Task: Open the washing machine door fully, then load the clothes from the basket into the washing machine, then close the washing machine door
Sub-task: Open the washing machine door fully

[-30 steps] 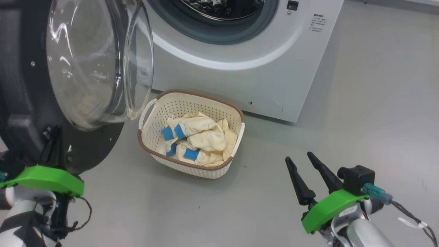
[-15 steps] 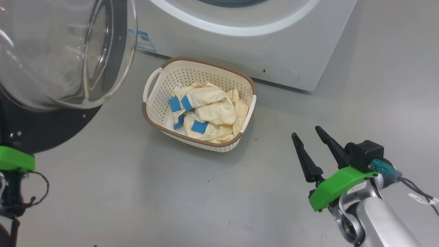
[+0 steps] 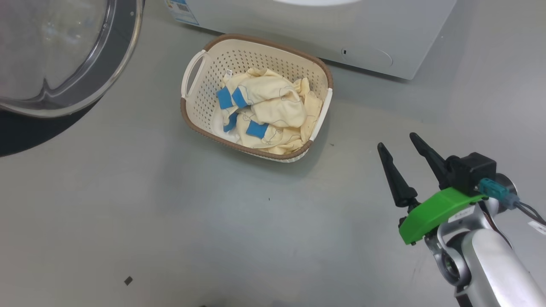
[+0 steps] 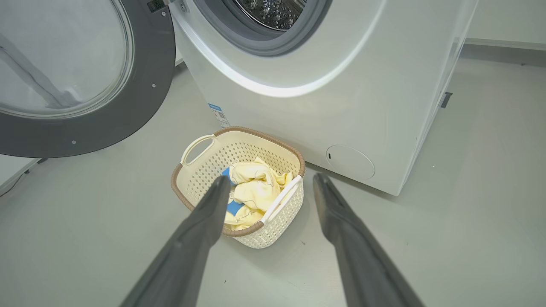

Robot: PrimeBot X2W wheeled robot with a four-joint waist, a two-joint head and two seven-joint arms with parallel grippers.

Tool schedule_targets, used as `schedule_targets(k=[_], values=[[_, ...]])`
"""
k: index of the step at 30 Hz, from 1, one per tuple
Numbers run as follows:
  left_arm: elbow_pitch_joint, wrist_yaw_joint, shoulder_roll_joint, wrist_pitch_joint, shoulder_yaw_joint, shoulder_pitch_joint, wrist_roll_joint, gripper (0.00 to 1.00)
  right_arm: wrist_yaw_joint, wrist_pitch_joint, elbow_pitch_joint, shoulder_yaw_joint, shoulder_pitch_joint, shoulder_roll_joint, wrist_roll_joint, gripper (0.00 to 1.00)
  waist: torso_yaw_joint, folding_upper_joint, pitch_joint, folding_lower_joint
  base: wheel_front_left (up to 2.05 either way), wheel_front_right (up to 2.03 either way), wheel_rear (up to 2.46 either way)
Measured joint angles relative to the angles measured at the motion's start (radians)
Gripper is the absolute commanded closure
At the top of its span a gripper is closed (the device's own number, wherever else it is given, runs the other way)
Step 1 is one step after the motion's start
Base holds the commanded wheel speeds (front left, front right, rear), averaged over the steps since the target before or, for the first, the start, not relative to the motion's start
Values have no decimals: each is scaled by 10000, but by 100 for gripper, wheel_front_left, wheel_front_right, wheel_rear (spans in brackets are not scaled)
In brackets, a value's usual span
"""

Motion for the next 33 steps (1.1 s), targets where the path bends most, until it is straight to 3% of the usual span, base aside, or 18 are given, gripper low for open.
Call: schedule_targets(k=[6,16,25,33], values=[[644,-75,267,-31,217,-592,-63,100,0,244,-324,-190,1,-61,-157,0,71,0,357,0,0,0,0],[688,-75,221,-44,332,-709,-17,100,0,401,-470,-198,3,-59,-240,0,139,0,418,-1,0,0,0],[418,-75,207,-46,205,-459,180,100,0,171,-249,-115,5,-35,-130,0,55,0,-96,-2,0,0,0],[-320,-75,119,-46,-470,309,261,100,0,-464,251,6,56,253,443,0,-157,1,-962,-2,0,0,0]])
